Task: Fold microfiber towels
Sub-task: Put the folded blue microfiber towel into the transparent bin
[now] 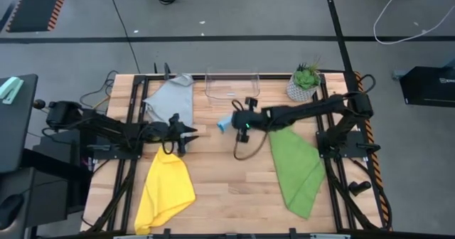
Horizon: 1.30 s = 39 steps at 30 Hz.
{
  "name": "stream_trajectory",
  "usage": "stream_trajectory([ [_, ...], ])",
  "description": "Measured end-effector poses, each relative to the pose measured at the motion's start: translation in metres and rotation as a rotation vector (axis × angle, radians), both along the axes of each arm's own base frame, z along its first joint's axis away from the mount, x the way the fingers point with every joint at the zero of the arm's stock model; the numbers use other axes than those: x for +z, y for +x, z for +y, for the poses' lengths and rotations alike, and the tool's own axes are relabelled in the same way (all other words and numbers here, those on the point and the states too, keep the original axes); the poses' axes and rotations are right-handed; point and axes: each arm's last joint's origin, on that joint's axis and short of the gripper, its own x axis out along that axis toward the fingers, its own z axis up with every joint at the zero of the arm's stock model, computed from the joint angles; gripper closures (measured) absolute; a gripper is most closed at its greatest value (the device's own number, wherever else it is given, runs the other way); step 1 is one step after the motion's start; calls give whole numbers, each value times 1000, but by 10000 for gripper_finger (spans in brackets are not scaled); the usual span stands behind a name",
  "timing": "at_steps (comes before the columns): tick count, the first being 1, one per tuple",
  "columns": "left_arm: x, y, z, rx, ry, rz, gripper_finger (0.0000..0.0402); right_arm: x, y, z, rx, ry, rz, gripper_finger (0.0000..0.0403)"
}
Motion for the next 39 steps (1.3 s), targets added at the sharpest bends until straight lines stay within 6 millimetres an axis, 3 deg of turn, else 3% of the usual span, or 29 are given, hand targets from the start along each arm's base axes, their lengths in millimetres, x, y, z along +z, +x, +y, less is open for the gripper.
stream_trajectory([
  [10,-4,-4,0,-2,1,7,278,59,25,-77,-76,-91,77,374],
  [15,-5,-4,0,-8,16,17,280,71,35,-115,-80,-161,109,373],
  [24,-5,-5,1,-12,45,25,292,27,54,-171,-91,-214,282,372],
  [27,-2,-3,7,36,48,15,297,6,58,-179,-86,-216,347,372],
  [32,3,1,22,124,36,11,303,-11,62,-183,-82,-249,410,372],
  [39,1,-1,33,176,52,49,316,-10,64,-193,-116,-342,416,374],
])
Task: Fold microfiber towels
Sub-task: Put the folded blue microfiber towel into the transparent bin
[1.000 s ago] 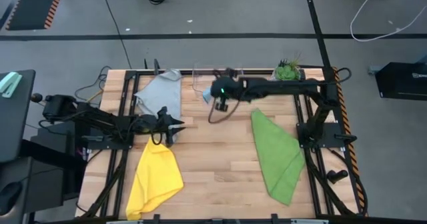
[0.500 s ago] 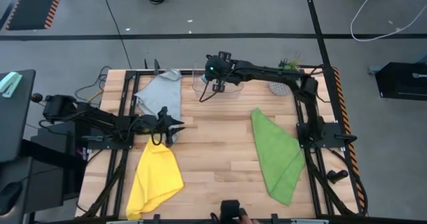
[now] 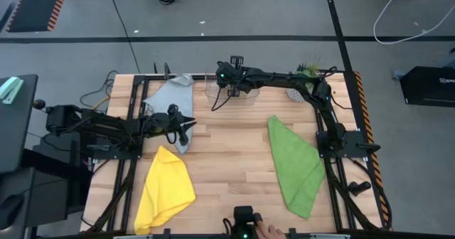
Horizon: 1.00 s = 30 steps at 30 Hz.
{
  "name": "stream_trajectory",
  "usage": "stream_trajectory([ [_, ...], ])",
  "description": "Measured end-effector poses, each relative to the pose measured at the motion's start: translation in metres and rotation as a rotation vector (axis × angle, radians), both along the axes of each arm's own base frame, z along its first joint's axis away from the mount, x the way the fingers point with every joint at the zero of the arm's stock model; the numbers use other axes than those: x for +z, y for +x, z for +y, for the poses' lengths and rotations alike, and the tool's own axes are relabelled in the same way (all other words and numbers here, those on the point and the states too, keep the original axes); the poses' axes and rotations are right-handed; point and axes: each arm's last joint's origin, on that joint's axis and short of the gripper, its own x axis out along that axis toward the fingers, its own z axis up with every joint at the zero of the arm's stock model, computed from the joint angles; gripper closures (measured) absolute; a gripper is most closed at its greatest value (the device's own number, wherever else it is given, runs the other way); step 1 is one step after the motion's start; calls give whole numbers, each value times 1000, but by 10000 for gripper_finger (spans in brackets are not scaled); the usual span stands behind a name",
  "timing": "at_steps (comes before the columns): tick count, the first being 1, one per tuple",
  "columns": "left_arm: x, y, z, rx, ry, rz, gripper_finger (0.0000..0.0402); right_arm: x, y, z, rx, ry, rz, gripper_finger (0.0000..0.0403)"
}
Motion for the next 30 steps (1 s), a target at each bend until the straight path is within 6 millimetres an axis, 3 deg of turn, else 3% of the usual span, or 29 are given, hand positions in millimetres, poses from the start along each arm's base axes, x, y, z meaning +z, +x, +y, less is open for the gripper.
stream_trajectory([
  [10,-2,-1,0,0,0,23,335,-13,0,1,64,91,38,373],
  [15,-2,-1,0,-3,5,29,332,-15,0,7,77,129,49,350],
  [19,-2,-1,0,-3,5,29,333,-16,1,13,92,162,52,304],
  [24,-2,-1,0,-3,5,32,337,-13,3,16,79,172,33,218],
  [30,-3,-1,0,-9,15,48,334,23,-1,13,55,243,-64,142],
])
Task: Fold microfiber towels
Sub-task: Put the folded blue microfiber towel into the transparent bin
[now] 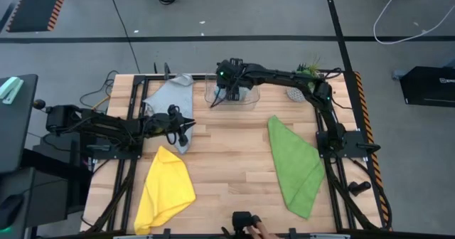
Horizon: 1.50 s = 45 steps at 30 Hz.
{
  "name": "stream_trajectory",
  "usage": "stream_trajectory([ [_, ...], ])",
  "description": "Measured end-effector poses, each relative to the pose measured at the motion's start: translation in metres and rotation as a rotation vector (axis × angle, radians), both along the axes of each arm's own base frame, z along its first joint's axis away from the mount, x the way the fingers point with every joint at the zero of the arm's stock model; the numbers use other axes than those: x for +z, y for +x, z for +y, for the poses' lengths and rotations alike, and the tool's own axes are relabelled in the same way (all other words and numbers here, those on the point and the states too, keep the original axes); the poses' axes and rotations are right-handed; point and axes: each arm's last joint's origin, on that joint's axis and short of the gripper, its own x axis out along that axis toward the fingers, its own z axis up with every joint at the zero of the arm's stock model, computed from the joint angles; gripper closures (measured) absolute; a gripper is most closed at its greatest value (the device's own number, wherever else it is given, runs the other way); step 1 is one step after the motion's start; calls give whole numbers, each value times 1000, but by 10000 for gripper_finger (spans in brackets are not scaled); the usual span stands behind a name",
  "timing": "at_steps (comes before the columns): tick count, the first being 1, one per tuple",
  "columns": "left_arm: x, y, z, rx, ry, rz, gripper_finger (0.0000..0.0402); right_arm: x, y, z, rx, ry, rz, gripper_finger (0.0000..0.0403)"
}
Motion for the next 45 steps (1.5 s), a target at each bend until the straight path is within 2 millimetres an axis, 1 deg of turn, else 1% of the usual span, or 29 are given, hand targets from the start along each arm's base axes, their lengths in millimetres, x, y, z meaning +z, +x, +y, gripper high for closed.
stream_trajectory([
  [3,-1,0,0,0,-1,9,337,28,-7,0,0,87,-110,132],
  [6,-1,0,0,0,0,9,342,50,-15,1,-16,133,-197,139],
  [9,-1,0,0,-3,6,12,346,61,-24,3,-28,178,-217,163],
  [12,-1,0,0,-10,6,13,346,62,-33,5,-49,286,-210,192],
  [14,-1,0,-1,-41,3,13,348,58,-38,5,-49,392,-192,214],
  [17,1,2,-1,-61,8,6,358,47,-41,0,-12,526,-198,250],
  [20,13,9,8,-42,21,1,377,35,-43,-7,-14,563,-193,265],
  [23,31,20,22,-45,40,44,394,18,-45,-11,-15,577,-147,250],
  [26,55,28,40,-6,72,98,392,5,-42,-11,-4,572,-140,211],
  [29,80,32,57,12,97,132,360,-5,-42,-16,0,556,-151,167],
  [32,100,36,73,-3,96,99,308,-15,-47,-24,-1,542,-157,135],
  [33,103,38,78,-6,74,83,290,-18,-49,-26,-5,543,-155,129],
  [35,103,40,86,-19,36,87,252,-25,-52,-27,-1,544,-150,123],
  [38,97,50,98,-29,1,112,206,-37,-54,-26,13,546,-144,130],
  [40,94,60,106,-24,-8,130,187,-43,-55,-27,26,536,-157,145],
  [43,91,77,120,-29,-1,163,176,-52,-60,-29,29,537,-137,180],
  [45,92,90,128,-34,5,176,175,-53,-61,-31,38,531,-142,212],
])
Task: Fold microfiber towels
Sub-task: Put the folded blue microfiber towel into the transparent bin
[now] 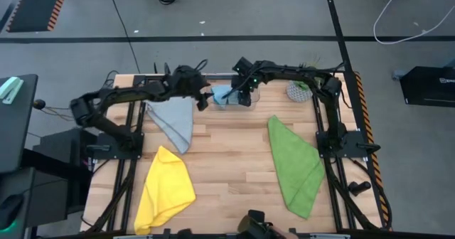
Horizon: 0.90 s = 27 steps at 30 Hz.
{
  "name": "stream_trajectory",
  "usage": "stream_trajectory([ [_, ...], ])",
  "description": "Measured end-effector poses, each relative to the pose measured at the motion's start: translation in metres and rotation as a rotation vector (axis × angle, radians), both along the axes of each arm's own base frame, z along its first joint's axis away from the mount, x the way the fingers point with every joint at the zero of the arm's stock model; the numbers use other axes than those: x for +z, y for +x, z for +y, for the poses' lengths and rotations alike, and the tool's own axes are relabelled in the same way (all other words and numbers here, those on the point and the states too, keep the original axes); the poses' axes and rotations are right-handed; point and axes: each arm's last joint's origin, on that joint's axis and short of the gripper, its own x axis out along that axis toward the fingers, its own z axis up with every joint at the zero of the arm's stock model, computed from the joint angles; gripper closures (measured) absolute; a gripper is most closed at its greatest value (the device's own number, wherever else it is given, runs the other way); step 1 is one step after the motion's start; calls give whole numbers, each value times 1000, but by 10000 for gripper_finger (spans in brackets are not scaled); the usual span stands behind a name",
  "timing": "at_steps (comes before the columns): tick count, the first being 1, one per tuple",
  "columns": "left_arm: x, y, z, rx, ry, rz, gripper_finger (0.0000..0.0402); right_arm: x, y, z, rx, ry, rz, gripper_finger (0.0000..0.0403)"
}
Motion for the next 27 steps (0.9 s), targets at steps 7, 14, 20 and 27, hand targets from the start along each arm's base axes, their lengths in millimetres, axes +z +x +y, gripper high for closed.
stream_trajectory([
  [7,1,36,27,-23,-7,98,194,-1,-4,-4,16,31,-18,367],
  [14,-20,40,41,-8,-47,183,185,5,-9,-10,-24,40,-28,369],
  [20,-22,44,35,-76,-91,156,140,19,-5,-11,-48,34,-70,382],
  [27,-32,50,33,-95,-101,177,116,32,-1,-14,-63,19,-107,378],
])
